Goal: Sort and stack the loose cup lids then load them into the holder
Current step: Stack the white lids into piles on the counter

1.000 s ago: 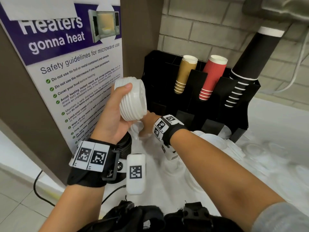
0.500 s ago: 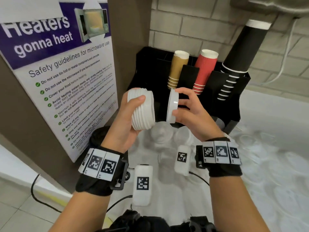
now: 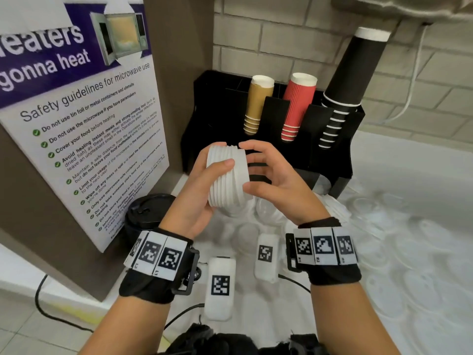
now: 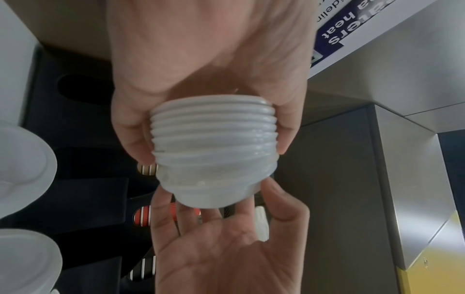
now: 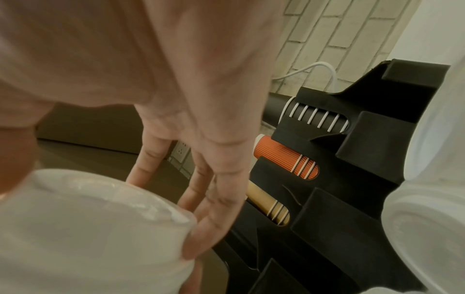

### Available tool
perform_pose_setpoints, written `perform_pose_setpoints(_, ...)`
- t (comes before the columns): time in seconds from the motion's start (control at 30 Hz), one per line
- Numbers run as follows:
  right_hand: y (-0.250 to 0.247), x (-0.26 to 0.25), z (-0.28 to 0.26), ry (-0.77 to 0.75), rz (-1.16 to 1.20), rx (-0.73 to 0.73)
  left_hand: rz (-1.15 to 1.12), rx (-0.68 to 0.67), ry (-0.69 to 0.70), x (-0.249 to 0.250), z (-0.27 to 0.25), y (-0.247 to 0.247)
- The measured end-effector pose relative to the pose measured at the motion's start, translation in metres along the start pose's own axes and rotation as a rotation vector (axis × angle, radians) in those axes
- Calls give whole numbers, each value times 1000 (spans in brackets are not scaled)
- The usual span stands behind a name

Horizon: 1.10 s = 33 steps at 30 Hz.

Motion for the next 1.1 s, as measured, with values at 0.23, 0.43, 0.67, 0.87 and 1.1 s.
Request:
perform_pose_setpoints(0.23,4,-4,1,-14,3,-8,-17,16,5,-1,-2,0)
perform_pose_setpoints(0.43,-5,3,12,4,54,-14,-23,76,21,3,-7,-4)
perform_pose_setpoints(0.67,-13,50,77,479,-881,-379,-69,126,79,17,-11,-14)
perform_pose_setpoints(0.87,12,95,110,708,-1406,-746,-61,139,77,19,-13,-16)
perform_pose_setpoints(1.1,-4,83,106,627,-1216,-638,-50,166,78,23,-17,-22)
Point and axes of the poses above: each hand's wrist, its own z-axis towards the middle knuckle, its own y-axis out of the palm, x = y × z, the point moved 1 cm from there along z, towards the middle knuckle, and after that the axes turned 13 degrees about -x, right-handed, at the moved point
